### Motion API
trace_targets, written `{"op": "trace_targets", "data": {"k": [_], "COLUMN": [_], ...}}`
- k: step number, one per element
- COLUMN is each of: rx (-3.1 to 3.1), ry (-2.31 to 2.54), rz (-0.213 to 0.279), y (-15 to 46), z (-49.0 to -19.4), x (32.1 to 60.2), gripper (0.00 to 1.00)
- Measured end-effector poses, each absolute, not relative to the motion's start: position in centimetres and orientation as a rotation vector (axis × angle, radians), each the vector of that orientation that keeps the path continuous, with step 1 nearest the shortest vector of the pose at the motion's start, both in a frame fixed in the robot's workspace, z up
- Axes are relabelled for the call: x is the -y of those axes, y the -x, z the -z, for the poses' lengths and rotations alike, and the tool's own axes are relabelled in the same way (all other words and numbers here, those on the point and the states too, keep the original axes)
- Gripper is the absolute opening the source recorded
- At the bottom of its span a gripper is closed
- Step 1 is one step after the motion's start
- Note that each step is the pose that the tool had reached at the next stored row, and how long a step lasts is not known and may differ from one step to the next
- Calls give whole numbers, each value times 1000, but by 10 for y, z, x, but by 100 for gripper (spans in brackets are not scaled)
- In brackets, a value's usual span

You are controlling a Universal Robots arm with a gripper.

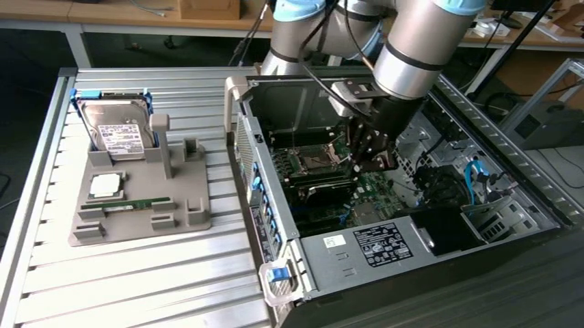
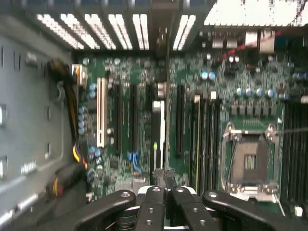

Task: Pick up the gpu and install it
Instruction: 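Insert the gpu into the slot, then press down on the gpu until it lock into place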

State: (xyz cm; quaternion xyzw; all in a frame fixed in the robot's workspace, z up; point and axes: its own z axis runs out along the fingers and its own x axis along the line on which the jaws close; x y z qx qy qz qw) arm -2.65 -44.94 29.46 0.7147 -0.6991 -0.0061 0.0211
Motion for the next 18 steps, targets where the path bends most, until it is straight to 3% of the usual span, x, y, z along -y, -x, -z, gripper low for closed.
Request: {"op": "trace_targets", "data": {"k": [18], "rx": [2158], "ry": [-2212], "rz": [33], "y": [0], "z": [-294], "x": [449], "gripper": [11]}}
